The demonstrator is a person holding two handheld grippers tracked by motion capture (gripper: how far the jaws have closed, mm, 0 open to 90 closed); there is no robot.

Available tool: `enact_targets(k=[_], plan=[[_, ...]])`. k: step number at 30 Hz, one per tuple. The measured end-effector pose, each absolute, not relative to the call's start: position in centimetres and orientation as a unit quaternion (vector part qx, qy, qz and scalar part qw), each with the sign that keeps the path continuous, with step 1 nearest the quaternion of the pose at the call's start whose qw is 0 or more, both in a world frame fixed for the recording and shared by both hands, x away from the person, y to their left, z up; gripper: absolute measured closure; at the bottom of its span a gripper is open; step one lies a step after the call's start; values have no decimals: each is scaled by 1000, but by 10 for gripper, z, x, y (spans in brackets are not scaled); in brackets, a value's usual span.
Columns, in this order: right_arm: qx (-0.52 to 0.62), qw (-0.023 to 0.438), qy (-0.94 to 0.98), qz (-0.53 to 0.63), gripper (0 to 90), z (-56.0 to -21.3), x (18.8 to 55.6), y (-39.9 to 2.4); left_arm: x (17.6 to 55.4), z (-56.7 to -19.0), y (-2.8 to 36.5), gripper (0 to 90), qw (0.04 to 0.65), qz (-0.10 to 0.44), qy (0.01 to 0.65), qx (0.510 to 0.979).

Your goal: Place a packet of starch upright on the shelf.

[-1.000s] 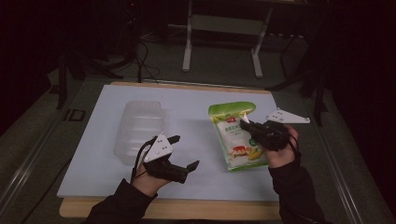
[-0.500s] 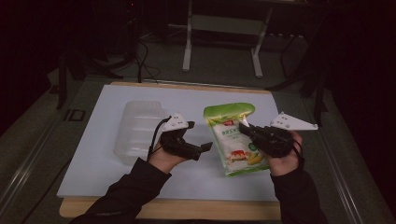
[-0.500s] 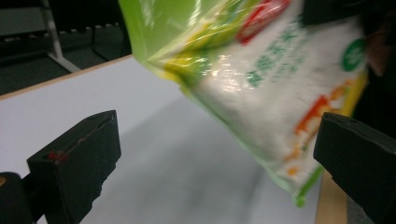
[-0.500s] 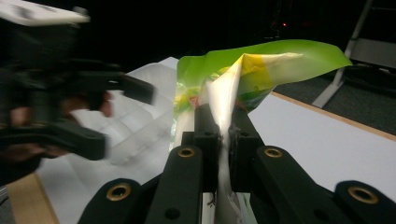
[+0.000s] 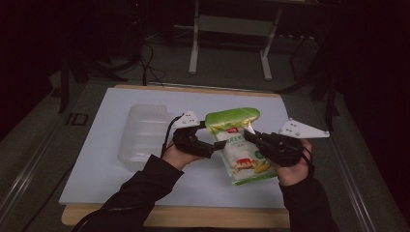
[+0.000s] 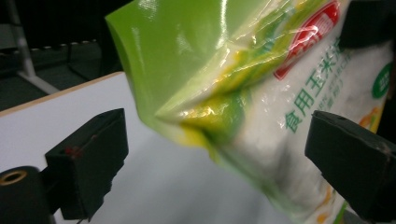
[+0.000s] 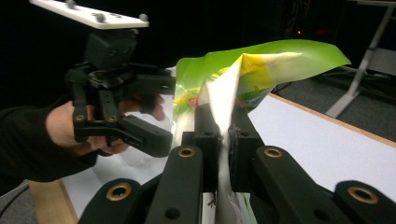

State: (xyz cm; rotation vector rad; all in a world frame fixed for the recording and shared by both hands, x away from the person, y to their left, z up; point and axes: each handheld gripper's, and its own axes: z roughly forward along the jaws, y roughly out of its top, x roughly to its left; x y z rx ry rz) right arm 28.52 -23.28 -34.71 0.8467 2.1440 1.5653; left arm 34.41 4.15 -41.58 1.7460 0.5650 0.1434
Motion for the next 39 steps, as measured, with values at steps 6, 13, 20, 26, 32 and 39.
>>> enact_targets(k=[6, 13, 20, 26, 32, 39], plan=[[290, 174, 763, 550, 852, -349, 283, -227, 343, -416, 31, 313, 600, 15, 210, 772], [299, 158, 765, 548, 853, -355, 286, -227, 343, -411, 31, 653, 584, 14, 222, 780], [297, 165, 772, 537, 852, -362, 287, -221, 339, -408, 30, 781, 568, 40, 228, 789], [294, 169, 765, 548, 853, -365, 289, -226, 335, -399, 31, 795, 558, 61, 232, 794], [303, 174, 755, 555, 852, -367, 291, -231, 332, -390, 31, 803, 553, 82, 232, 796], [306, 184, 739, 571, 826, -362, 289, -234, 328, -372, 32, 808, 551, 113, 219, 797]])
